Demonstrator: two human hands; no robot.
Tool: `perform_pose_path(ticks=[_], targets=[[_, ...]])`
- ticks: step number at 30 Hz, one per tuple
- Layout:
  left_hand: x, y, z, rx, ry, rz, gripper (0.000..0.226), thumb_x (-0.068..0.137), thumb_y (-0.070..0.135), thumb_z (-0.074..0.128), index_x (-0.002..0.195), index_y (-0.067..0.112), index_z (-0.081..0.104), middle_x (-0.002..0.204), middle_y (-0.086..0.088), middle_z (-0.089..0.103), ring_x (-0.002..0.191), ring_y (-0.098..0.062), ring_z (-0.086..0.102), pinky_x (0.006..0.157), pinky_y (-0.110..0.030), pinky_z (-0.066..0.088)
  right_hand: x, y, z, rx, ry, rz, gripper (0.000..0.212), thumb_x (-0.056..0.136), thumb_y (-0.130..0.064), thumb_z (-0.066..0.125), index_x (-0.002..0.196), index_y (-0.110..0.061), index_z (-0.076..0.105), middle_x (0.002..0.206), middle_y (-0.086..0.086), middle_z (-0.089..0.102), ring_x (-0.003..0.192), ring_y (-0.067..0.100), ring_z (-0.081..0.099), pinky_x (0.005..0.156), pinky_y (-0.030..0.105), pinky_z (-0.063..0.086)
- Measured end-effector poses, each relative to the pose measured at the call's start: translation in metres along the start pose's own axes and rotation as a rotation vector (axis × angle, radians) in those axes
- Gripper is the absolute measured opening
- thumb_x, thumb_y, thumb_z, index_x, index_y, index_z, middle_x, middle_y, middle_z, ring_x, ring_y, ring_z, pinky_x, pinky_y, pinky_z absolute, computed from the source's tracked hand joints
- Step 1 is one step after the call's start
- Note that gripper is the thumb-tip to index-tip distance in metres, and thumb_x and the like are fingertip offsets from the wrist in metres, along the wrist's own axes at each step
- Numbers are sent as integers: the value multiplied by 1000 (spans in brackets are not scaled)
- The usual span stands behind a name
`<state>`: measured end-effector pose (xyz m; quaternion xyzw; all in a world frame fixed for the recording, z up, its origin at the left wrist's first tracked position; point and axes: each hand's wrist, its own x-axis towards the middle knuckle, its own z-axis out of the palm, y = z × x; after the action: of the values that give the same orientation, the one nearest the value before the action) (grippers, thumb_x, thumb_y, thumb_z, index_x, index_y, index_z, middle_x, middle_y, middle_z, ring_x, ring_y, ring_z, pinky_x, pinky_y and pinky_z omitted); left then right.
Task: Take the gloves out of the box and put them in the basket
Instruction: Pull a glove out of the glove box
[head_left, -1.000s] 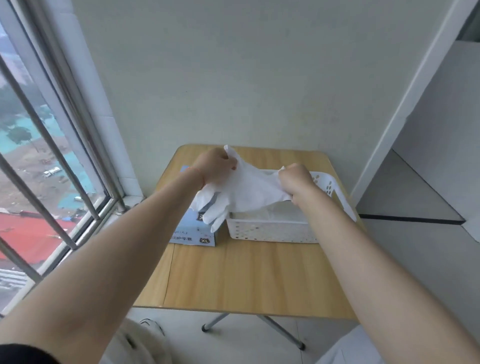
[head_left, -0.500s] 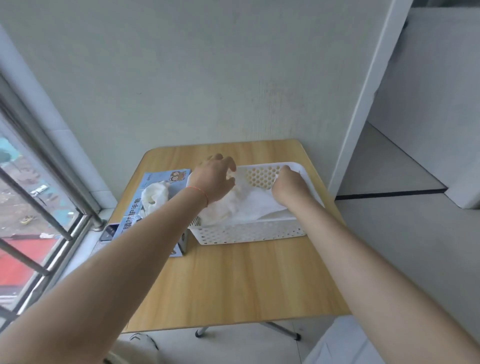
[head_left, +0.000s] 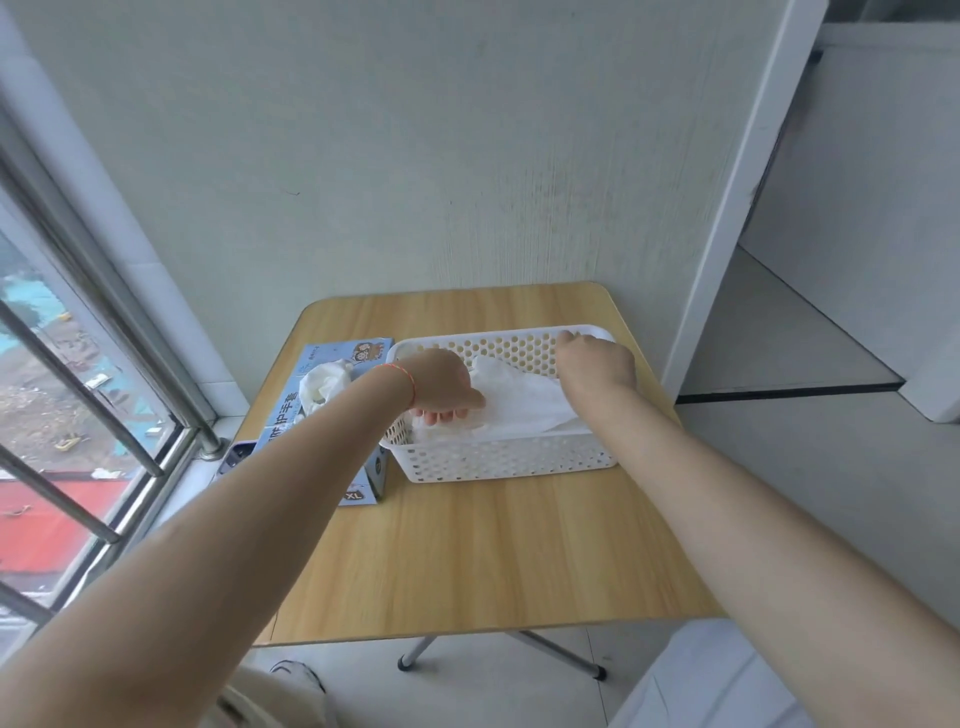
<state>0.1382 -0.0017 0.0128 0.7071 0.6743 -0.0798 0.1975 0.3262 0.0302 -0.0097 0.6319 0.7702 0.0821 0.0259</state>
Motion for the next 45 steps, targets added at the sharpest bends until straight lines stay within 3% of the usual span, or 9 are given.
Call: perform_pose_path(ticks=[4, 8, 13, 18, 23, 26, 30, 39, 45], targets=[[5, 5, 4, -19, 234, 40, 34, 87, 52, 63, 101, 20, 68, 104, 3, 65, 88, -16, 60, 70, -24, 45, 1, -2, -2, -49, 100, -43, 51, 79, 2, 64, 125, -6, 44, 114, 11, 54, 93, 23, 62, 58, 30, 37], [13, 8, 15, -121, 107, 49, 68, 75, 62, 72, 134, 38, 47, 135, 4, 51, 112, -20, 54, 90, -31, 46, 2, -9, -4, 108, -1, -115, 41, 86, 7, 49, 125, -6, 49, 112, 11, 55, 88, 25, 57, 61, 32, 38], [20, 2, 31, -47, -106, -49, 83, 83, 51, 65, 148, 36, 16, 107, -8, 61, 71, -21, 59, 67, -30, 52, 5, -10, 13, 216, -338, -79, 60, 88, -2, 46, 147, -10, 33, 114, 10, 58, 78, 22, 54, 51, 28, 39], [24, -1, 43, -37, -90, -40, 82, 90, 46, 59, 152, 31, 6, 123, -13, 54, 101, -31, 60, 89, -41, 51, 6, -11, 15, 255, -360, -60, 64, 88, -8, 51, 148, -10, 28, 110, 9, 59, 82, 23, 58, 53, 29, 42], [4, -8, 15, -225, 103, -14, 67, 84, 58, 65, 139, 26, 42, 87, 3, 64, 56, -11, 65, 72, -30, 56, 9, -22, -7, 303, -169, -139, 21, 88, -13, 53, 109, -10, 51, 87, 3, 56, 67, 19, 52, 50, 27, 34], [-8, -29, 1, -363, 481, -7, 23, 90, 44, 60, 104, 26, 65, 85, 6, 66, 63, -15, 64, 61, -25, 50, 7, -50, -26, 446, -62, -193, 14, 89, -19, 52, 100, -11, 56, 94, 3, 58, 77, 22, 56, 60, 31, 42], [-31, -69, -8, -416, 728, -87, 14, 88, 26, 56, 84, 24, 69, 77, 5, 64, 74, -20, 61, 67, -31, 52, 4, -102, -43, 618, -17, -283, 15, 89, -22, 49, 98, -16, 60, 101, 0, 60, 89, 22, 59, 75, 36, 51], [-63, -145, 5, -469, 694, -199, 15, 86, 17, 57, 93, 28, 66, 83, 8, 57, 63, -8, 55, 60, -24, 44, -4, -182, -51, 716, -65, -343, 40, 82, -51, 67, 90, -11, 63, 87, 1, 61, 79, 21, 59, 70, 34, 47], [-67, -158, 15, -520, 671, -185, 27, 87, 19, 61, 114, 23, 63, 94, 1, 62, 68, -9, 55, 61, -24, 46, 7, -194, -48, 596, -26, -335, 17, 87, -24, 65, 86, -8, 66, 94, 6, 66, 85, 26, 63, 69, 34, 49]])
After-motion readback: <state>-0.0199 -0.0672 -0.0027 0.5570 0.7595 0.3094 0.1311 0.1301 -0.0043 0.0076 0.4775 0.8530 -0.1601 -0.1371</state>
